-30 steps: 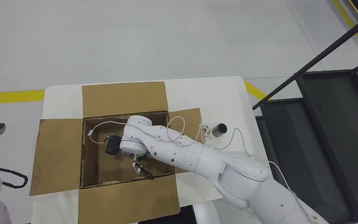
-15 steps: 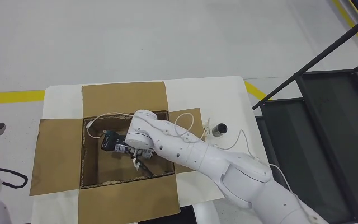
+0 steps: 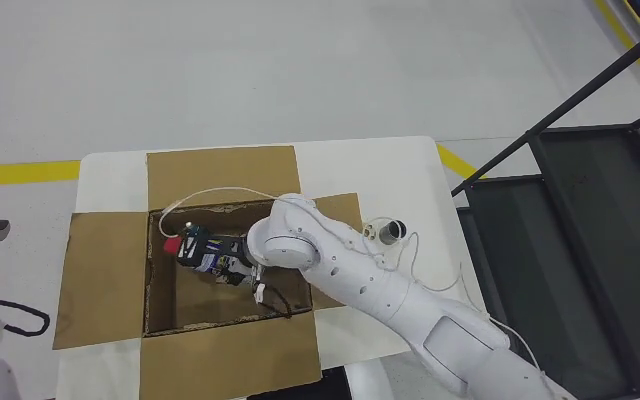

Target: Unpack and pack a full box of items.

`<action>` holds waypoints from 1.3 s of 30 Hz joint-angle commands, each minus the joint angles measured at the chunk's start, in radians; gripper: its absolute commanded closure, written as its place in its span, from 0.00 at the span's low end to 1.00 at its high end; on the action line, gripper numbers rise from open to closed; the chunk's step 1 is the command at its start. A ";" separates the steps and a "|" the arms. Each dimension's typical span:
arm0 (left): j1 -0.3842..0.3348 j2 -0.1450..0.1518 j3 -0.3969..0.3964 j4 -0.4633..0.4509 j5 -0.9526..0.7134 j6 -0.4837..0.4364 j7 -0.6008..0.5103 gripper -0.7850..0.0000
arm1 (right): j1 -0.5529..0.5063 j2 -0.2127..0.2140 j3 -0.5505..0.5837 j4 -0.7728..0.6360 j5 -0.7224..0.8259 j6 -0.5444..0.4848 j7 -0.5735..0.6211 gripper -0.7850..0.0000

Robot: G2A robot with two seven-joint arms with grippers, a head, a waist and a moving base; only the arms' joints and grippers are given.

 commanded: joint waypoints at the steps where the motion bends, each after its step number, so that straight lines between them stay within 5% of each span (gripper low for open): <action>1: 0.000 0.000 0.000 0.000 0.000 0.000 0.000 0.00 | -0.043 0.017 0.037 -0.065 0.007 -0.039 -0.026 1.00; 13: 0.000 0.000 0.000 0.000 0.000 0.000 0.000 0.00 | -0.216 0.081 0.176 -0.267 0.001 -0.216 -0.268 1.00; 28: 0.000 0.000 0.000 0.000 0.000 0.000 0.000 0.00 | -0.471 0.143 0.428 -0.387 -0.180 -0.342 -0.871 1.00; 39: 0.000 0.000 0.000 0.000 0.000 0.000 0.000 0.00 | -0.616 0.182 0.589 -0.478 -0.316 -0.359 -1.068 1.00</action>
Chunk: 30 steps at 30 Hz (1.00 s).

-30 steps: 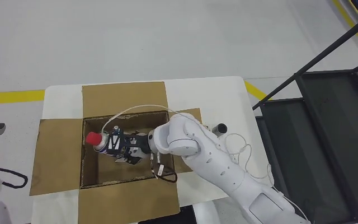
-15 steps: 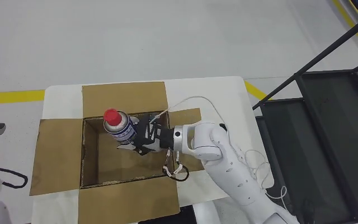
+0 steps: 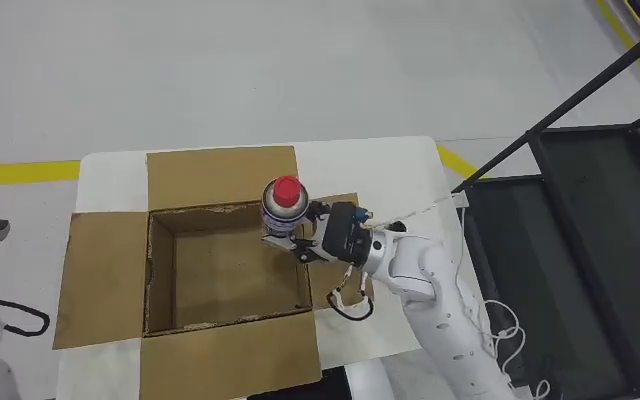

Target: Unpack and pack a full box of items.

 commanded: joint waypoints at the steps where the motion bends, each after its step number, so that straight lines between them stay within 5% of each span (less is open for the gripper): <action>1: 0.000 0.000 0.000 0.000 0.000 0.000 0.000 0.00 | -0.024 0.006 0.028 -0.013 -0.021 0.003 -0.026 1.00; 18: 0.000 0.000 0.000 0.000 0.000 0.000 0.000 0.00 | -0.251 0.051 0.272 -0.057 -0.166 0.070 -0.249 1.00; 30: 0.000 0.000 0.000 0.000 0.000 0.000 0.000 0.00 | -0.330 0.067 0.345 -0.023 -0.209 0.148 -0.320 1.00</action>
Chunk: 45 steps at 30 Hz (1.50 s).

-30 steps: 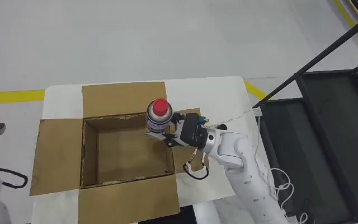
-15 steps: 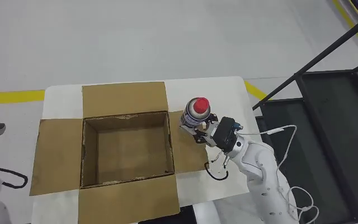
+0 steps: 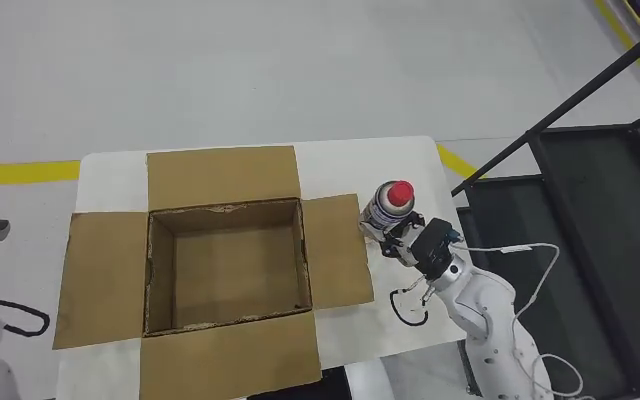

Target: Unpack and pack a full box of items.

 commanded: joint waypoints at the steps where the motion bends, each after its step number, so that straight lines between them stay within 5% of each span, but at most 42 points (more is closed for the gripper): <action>1: 0.000 0.000 0.000 0.000 0.000 0.000 0.000 0.00 | -0.002 0.000 0.001 -0.001 -0.003 0.003 0.002 1.00; 34: 0.000 0.000 0.000 0.000 0.000 0.000 0.000 0.00 | 0.004 0.002 0.014 0.010 0.005 0.037 0.006 1.00; 45: 0.000 0.000 0.000 0.000 0.000 0.000 0.000 0.00 | -0.005 0.018 0.119 0.145 0.091 0.012 -0.127 1.00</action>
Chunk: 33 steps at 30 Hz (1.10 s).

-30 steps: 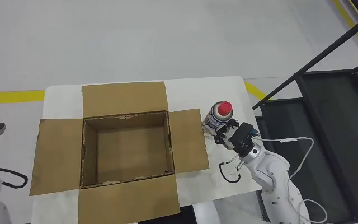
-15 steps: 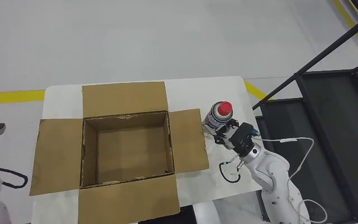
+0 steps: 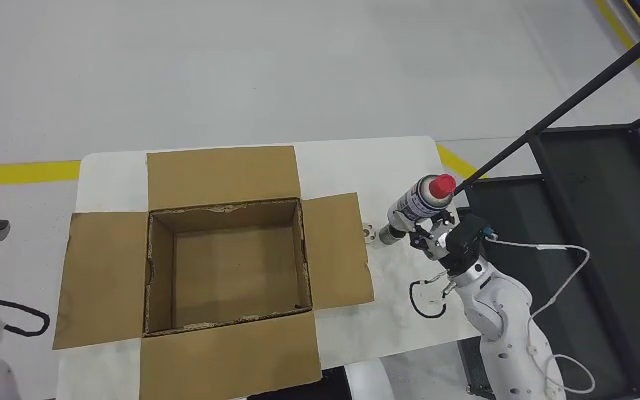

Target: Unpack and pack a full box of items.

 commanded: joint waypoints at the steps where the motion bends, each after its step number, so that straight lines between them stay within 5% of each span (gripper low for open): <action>1: 0.000 0.000 0.000 0.000 0.000 0.000 0.000 0.00 | -0.002 0.003 0.019 0.025 0.009 -0.003 -0.017 1.00; 12: 0.000 0.000 0.000 0.000 0.000 0.000 0.000 0.00 | 0.018 0.018 0.099 0.200 0.010 0.021 -0.091 1.00; 33: 0.000 0.000 0.000 0.000 0.000 0.000 0.000 0.00 | 0.138 0.026 0.024 0.475 -0.035 0.088 -0.258 1.00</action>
